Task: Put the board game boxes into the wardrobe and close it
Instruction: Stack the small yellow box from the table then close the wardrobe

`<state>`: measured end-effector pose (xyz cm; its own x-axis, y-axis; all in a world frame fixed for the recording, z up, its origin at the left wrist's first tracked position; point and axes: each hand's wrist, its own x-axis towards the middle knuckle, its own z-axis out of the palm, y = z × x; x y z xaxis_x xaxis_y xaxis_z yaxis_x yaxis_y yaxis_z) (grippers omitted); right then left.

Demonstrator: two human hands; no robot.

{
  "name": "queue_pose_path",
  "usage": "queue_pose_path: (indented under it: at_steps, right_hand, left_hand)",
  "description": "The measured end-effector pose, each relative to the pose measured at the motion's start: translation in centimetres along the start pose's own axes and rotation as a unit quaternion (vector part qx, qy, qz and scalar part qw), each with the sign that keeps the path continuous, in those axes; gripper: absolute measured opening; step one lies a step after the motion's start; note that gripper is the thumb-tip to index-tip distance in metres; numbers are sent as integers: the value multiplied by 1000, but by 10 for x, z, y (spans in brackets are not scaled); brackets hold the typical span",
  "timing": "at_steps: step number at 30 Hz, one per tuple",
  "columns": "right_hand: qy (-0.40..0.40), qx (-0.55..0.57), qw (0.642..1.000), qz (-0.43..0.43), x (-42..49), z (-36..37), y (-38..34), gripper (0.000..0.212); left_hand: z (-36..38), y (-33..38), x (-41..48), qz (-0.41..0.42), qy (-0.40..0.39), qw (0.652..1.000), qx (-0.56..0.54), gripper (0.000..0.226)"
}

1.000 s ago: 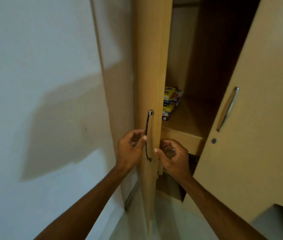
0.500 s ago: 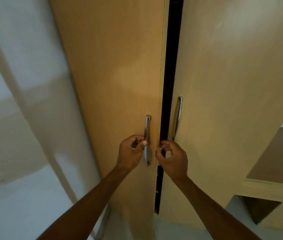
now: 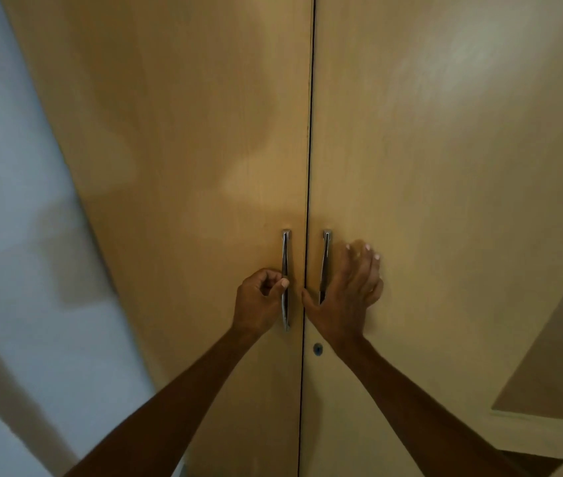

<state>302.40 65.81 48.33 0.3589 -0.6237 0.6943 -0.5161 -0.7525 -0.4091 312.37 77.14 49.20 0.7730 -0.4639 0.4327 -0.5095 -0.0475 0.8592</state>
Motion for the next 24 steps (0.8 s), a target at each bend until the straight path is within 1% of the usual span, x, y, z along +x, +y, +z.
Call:
queue_pose_path:
  at_steps: [3, 7, 11, 14, 16, 18, 21, 23, 24]
  right_hand:
    - [-14, -14, 1000, -9, 10, 7, 3, 115]
    - [-16, -9, 1000, -15, 15, 12, 6, 116]
    - [-21, 1, 1000, -19, 13, 9, 7, 114]
    - [-32, 49, 997, -42, 10, 2, 11, 109]
    - [-59, 101, 990, -82, 3, -5, 17, 109]
    - [-112, 136, 975, -133, -7, -12, 25, 112]
    - [-219, 152, 947, -177, -30, -27, 30, 116]
    - [-255, 157, 936, -183, -40, -30, 35, 116]
    - [-302, 182, 907, -229, -64, -58, 29, 116]
  left_hand:
    - [7, -6, 8, 0, 8, 1000, -3, 16]
    - [11, -11, 13, 6, 9, 1000, 9, 8]
    - [10, -7, 12, 20, 8, 999, 25, 10]
    - [1, -8, 0, 34, 6, 995, 99, 8]
    - [-10, -15, -16, 26, 0, 982, 186, 14]
    - [-22, -20, -41, 6, 0, 963, 271, 27]
    - [-46, -19, -86, -4, 21, 935, 354, 43]
    - [-57, -19, -103, 0, 30, 921, 388, 52]
    - [-73, 8, -159, -21, 69, 898, 434, 57]
